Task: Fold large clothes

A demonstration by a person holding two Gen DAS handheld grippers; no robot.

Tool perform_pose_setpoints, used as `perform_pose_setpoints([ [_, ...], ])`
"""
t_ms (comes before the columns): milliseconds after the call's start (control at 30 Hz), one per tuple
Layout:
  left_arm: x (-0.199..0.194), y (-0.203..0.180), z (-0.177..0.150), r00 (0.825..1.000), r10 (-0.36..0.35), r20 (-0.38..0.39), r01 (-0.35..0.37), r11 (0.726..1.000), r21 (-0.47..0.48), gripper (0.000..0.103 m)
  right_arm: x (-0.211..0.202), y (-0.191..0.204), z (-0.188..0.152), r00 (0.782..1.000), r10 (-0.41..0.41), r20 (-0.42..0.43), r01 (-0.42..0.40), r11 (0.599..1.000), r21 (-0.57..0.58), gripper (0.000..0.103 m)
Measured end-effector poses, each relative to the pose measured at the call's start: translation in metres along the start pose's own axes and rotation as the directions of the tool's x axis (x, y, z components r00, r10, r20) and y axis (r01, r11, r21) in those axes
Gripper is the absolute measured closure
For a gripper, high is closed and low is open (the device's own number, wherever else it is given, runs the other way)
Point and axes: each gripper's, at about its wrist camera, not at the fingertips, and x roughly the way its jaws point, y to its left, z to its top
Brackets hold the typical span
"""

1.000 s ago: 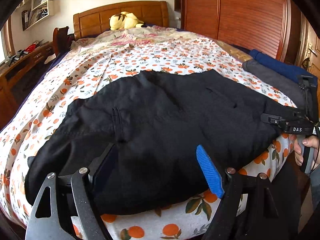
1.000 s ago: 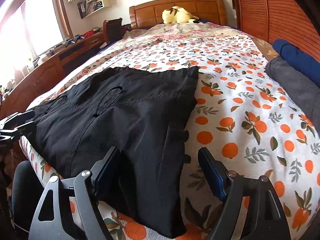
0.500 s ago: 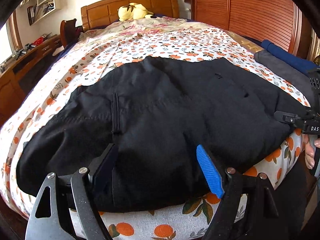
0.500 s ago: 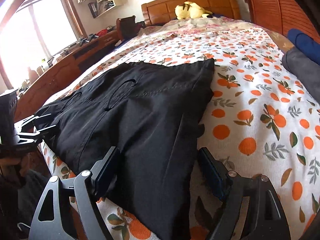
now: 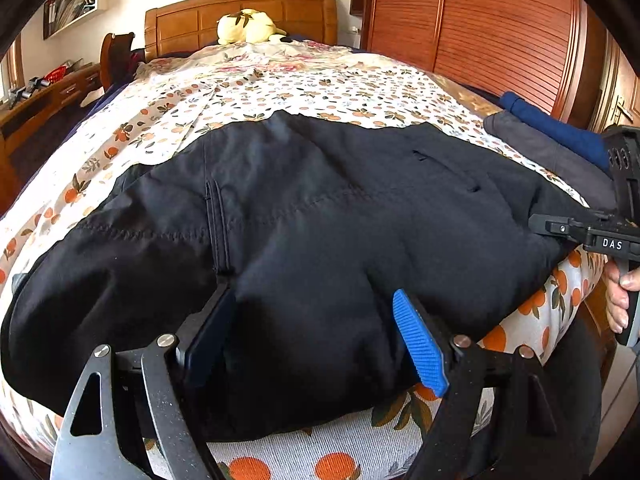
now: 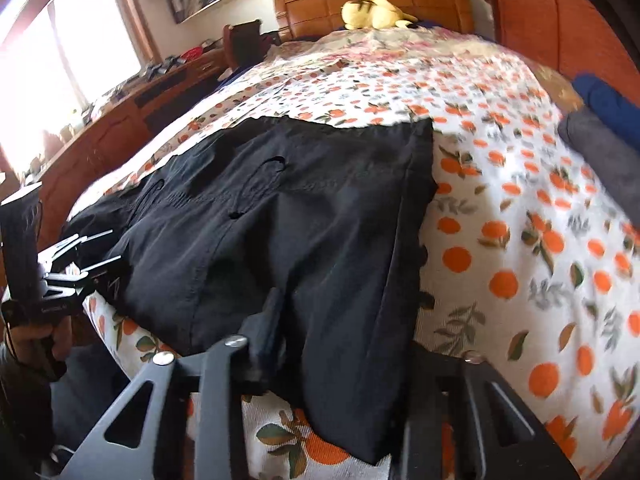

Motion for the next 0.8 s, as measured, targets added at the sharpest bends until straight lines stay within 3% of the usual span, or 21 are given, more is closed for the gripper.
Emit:
perform_pose_setpoints([
  [167,-0.002,0.001,-0.001,1.0,-0.005,-0.008,0.005,1.0,-0.007,0.022,-0.017,0.018,0.012,0.998,-0.043,0.054,0.046,0.998,-0.053,0.083],
  [300,-0.016,0.006,0.0,1.0,-0.014,0.0,0.014,0.999,-0.03,0.022,-0.034,0.026,0.025,0.995,0.001,0.097,0.003,0.999,-0.042,0.085],
  [500,-0.059,0.032,-0.003,0.997,0.001,0.077,0.005,0.997,-0.082,0.022,-0.057,0.049,0.05,0.987,0.067,0.144,-0.056,0.995,-0.079,0.086],
  [800,-0.12,0.078,-0.013,0.982,0.097,0.159,-0.076,0.988,-0.133,0.022,-0.069,0.147,0.103,0.965,0.176,0.196,-0.121,0.957,-0.265,0.087],
])
